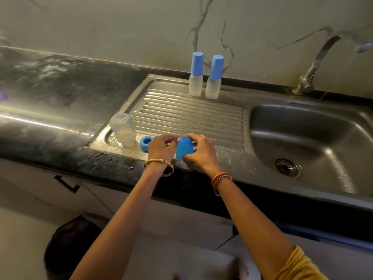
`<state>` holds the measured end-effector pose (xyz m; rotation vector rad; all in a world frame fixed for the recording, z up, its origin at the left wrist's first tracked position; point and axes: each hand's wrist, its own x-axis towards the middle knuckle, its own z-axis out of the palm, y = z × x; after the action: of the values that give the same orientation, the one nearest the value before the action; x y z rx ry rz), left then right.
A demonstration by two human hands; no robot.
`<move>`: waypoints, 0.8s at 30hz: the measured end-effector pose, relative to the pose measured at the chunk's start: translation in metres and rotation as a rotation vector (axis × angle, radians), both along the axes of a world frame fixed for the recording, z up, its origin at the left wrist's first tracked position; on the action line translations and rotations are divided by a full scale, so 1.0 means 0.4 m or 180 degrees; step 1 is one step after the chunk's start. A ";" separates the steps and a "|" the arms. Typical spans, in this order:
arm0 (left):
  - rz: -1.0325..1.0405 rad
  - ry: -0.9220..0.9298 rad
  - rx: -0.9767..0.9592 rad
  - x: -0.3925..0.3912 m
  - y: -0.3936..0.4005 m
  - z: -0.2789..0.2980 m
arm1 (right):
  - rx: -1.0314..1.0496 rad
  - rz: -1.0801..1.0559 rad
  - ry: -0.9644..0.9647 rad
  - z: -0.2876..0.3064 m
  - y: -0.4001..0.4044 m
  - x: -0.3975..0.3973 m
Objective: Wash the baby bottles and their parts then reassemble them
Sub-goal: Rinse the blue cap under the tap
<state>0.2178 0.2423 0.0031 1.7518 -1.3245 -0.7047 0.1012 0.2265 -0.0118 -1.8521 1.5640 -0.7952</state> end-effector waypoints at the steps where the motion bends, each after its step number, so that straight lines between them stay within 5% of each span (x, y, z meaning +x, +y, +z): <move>1: 0.0013 0.0010 -0.0025 0.002 -0.001 -0.001 | 0.0009 -0.0001 -0.0027 0.000 -0.001 0.004; 17: 0.0239 -0.0267 -0.0219 -0.018 -0.005 0.008 | 0.0233 0.0057 -0.0648 -0.002 0.001 -0.015; 24: 0.0055 -0.0393 -0.1059 -0.074 -0.011 0.034 | -0.0992 -0.0751 -0.0801 0.025 0.003 -0.076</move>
<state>0.1881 0.2381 0.0166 1.5533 -1.4169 -0.3457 0.0706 0.2276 -0.0018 -1.7064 1.5802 -1.3909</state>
